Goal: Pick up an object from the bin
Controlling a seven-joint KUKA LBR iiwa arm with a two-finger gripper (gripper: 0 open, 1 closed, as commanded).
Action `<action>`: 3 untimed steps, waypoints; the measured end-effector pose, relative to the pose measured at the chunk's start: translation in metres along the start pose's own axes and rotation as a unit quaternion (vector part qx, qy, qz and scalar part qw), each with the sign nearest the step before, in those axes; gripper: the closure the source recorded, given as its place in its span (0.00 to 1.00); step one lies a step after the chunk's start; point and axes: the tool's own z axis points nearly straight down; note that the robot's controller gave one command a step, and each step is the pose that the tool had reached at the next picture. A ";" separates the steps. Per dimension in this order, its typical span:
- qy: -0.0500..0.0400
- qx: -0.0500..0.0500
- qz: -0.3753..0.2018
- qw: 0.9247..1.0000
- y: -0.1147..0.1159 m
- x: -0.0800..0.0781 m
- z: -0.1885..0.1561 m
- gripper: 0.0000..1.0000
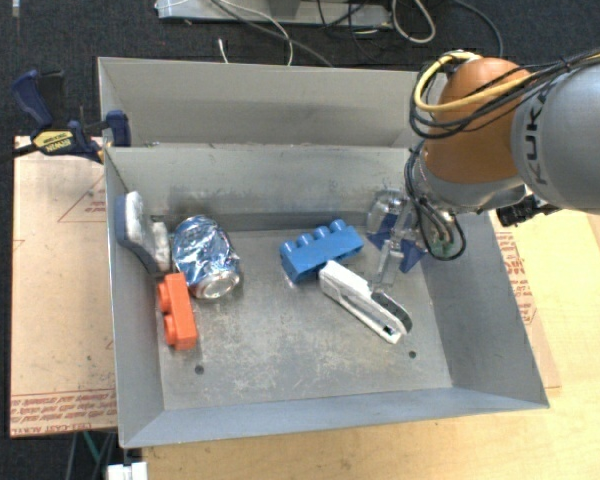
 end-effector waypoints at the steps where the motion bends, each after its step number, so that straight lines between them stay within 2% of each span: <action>1: 0.006 0.000 -0.003 1.000 0.014 0.019 0.061 0.00; 2: -0.011 -0.003 0.129 0.992 0.022 0.024 0.086 0.00; 3: 0.003 0.000 0.143 0.990 0.003 0.025 0.089 1.00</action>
Offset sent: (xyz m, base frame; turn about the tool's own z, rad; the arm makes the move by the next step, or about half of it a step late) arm -0.0226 0.0266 -0.0907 0.2597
